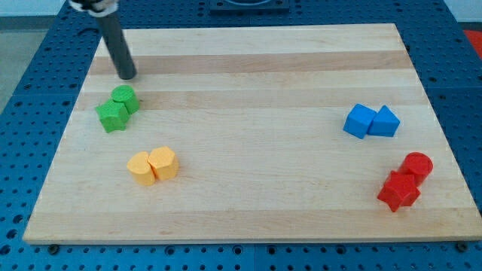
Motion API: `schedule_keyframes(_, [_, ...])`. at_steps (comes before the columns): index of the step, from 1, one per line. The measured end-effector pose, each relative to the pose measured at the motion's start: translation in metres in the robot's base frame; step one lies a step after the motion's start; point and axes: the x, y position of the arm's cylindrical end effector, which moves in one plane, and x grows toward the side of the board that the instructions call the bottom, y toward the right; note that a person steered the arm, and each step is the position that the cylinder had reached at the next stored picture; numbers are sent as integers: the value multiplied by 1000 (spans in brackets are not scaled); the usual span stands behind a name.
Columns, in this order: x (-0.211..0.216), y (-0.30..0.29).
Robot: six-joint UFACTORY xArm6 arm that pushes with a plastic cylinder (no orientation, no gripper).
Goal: Move your arm towards green star
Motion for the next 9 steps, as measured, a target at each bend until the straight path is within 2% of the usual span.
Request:
schedule_keyframes(1, [0, 0])
schedule_keyframes(2, [15, -56])
schedule_keyframes(4, [18, -62])
schedule_keyframes(7, [85, -62])
schedule_keyframes(8, [138, -62])
schedule_keyframes(9, [135, -62])
